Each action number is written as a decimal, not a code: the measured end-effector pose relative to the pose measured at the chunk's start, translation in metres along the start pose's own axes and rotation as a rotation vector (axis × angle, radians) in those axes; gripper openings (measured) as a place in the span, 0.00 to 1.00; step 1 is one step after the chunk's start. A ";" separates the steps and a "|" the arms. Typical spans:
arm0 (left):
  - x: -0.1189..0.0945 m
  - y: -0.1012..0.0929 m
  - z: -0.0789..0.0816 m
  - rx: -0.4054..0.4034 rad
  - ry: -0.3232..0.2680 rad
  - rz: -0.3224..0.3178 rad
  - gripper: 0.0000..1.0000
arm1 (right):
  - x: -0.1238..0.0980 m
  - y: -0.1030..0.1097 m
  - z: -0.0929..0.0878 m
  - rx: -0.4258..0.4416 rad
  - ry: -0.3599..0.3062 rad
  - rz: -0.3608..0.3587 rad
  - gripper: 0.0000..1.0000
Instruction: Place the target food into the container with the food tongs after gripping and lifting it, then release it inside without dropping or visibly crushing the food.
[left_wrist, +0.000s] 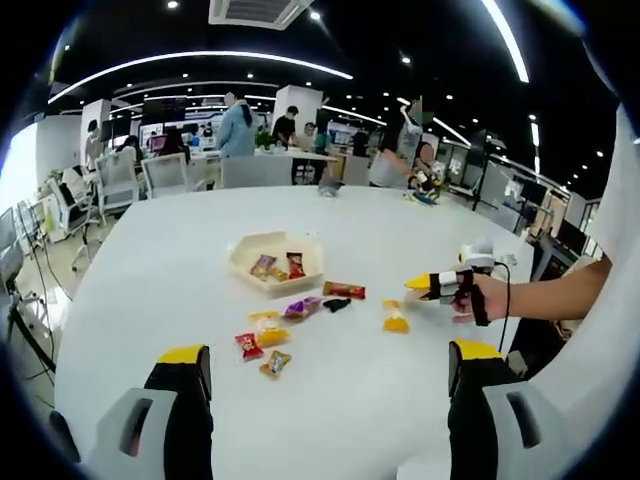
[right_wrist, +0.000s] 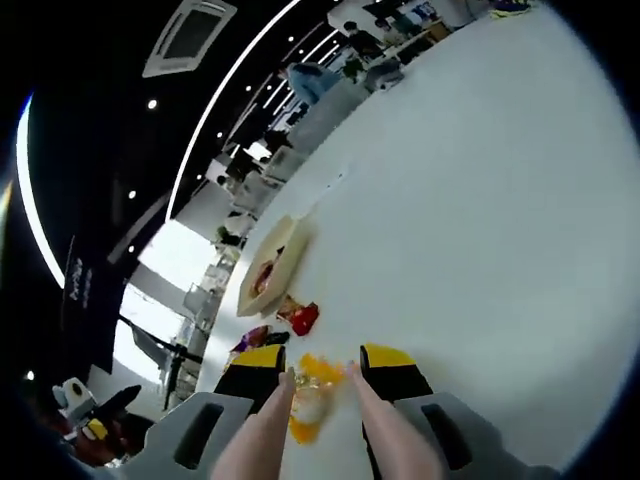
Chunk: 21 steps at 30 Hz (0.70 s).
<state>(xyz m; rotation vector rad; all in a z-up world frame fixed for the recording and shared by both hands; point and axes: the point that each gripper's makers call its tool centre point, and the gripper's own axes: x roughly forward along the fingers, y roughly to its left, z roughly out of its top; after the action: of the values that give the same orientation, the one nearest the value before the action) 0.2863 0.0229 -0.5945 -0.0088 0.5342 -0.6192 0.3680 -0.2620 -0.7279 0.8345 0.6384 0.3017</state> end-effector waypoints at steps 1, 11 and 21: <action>0.000 0.001 0.001 0.000 -0.001 0.002 0.99 | 0.001 0.000 -0.001 0.002 0.005 0.000 0.29; -0.001 0.004 -0.005 -0.018 0.004 0.012 0.99 | 0.005 0.006 -0.005 0.039 0.013 0.019 0.29; 0.000 0.009 -0.001 -0.016 -0.001 0.018 0.99 | 0.011 0.014 -0.004 0.037 0.013 0.028 0.25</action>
<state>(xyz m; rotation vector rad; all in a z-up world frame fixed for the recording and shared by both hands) 0.2904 0.0303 -0.5967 -0.0192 0.5382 -0.5970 0.3737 -0.2452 -0.7232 0.8784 0.6467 0.3220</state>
